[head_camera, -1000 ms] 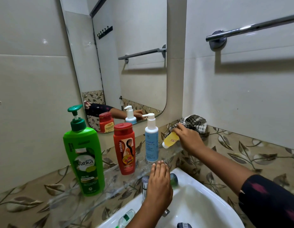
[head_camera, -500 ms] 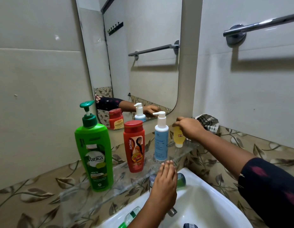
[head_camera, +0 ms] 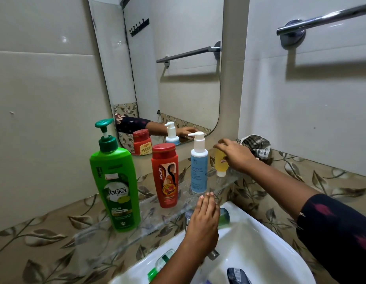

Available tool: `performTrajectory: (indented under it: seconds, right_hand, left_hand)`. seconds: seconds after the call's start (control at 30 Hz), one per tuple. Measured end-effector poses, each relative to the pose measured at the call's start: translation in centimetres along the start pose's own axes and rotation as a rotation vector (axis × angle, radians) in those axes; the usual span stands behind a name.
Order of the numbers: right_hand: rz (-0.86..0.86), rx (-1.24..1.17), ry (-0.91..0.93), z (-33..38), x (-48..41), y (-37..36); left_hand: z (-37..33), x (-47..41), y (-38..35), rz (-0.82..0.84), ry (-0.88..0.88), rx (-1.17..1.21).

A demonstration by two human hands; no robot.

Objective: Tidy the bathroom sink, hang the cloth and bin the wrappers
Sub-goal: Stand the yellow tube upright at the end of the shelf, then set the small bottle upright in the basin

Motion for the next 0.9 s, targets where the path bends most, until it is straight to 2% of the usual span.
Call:
performTrajectory:
  seconds: [0.13,0.23,0.33,0.43,0.5,0.57,0.67,0.73,0.8,0.9]
  right_hand:
    - [-0.19,-0.164,-0.08,0.5,1.4,-0.2]
    - [-0.453,-0.44,-0.188,1.3,3.5,-0.6]
    - [-0.719,-0.571,-0.266,3.1,6.1,-1.4]
    - [-0.78,-0.647,-0.247,6.2,8.6,-2.7]
    - [-0.752,-0.65,-0.2,8.8,10.3,-3.8]
    - [-0.663,-0.623,-0.071,11.9,12.1,-5.3]
    - [-0.446,-0.558,0.205,16.0,14.6,-8.4]
    - [-0.261,-0.509,0.33,18.0,15.5,-10.8]
    - [-0.065,-0.483,0.349,19.4,15.6,-13.1]
    - [0.16,-0.475,0.199,20.7,14.6,-16.3]
  left_hand:
    - [0.0,1.3,0.0,0.021,0.026,0.003]
    - [-0.2,3.7,-1.2,0.004,0.016,0.059]
    - [0.3,6.8,-2.6,0.003,0.071,0.072]
    - [1.2,10.2,-4.2,0.022,0.172,0.149]
    - [1.8,12.9,-5.7,-0.02,0.223,0.165]
    - [2.5,15.7,-7.5,-0.046,0.296,0.213]
    - [3.6,19.5,-9.5,-0.109,0.347,0.213]
    - [4.3,21.5,-10.7,-0.041,0.381,0.198]
    - [4.8,22.9,-11.7,-0.009,0.408,0.157]
    - [5.5,23.2,-12.6,0.003,0.403,0.054]
Point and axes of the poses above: each hand's wrist, its own x-axis away from the middle knuckle, its own y-axis out of the back of the hand, z = x × y, the point moved 2 cm from there along -x, towards the middle knuckle, and after that the axes turned 2 degrees about y, right-handed, at the moved point
